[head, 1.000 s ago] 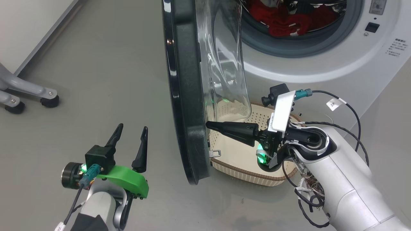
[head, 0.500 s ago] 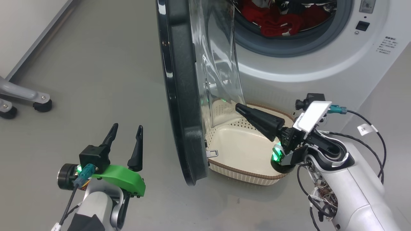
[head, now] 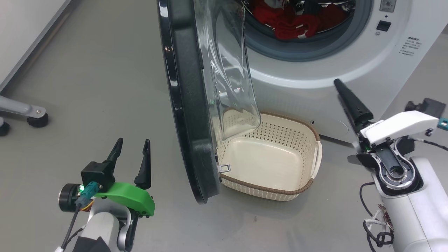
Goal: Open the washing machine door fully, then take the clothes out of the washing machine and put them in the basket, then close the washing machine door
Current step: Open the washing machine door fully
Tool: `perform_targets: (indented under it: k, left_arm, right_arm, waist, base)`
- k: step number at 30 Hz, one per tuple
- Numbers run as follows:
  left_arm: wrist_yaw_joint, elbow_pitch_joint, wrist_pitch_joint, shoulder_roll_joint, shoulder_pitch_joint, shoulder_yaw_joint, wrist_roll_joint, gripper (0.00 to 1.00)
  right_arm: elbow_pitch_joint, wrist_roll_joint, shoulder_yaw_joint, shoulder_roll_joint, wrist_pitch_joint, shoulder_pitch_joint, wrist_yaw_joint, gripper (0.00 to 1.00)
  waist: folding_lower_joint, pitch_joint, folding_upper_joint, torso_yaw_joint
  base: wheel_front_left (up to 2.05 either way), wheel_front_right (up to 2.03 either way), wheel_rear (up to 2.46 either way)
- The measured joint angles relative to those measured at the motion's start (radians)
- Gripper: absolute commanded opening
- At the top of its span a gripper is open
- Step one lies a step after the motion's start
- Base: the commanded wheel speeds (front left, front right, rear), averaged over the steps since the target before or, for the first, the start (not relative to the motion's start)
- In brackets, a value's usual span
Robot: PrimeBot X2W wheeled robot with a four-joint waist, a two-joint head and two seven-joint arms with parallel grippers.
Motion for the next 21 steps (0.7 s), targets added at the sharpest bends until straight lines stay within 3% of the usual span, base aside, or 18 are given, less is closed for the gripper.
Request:
perform_targets:
  k: [4,11,17,21]
  left_arm:
    - [0.001,0.0,0.0,0.0,0.0,0.004,0.0,1.0]
    - [0.008,0.0,0.0,0.0,0.0,0.006,0.0,1.0]
    - [0.008,0.005,0.0,0.0,0.0,0.005,0.0,1.0]
    - [0.008,0.006,0.0,0.0,0.001,0.005,0.0,1.0]
  right_arm:
    - [-0.012,-0.182,-0.003,-0.046,-0.159,0.01,0.0,1.0]
    - [-0.005,-0.503,0.11,-0.117,-0.38,0.034,0.0,1.0]
    - [0.082,-0.758,0.174,-0.154,-0.569,0.044,-0.001,1.0]
    - [0.13,-0.852,0.197,-0.15,-0.548,0.06,-0.049,1.0]
  waist:
    - [0.0,0.0,0.0,-0.005]
    - [0.0,-0.003,0.0001,-0.009]
    - [0.0,-0.017,0.0,-0.009]
    - [0.0,-0.024,0.0,-0.009]
  base:
    - [0.0,0.0,0.0]
    - [0.0,0.0,0.0]
    - [0.0,0.0,0.0]
    - [0.0,0.0,0.0]
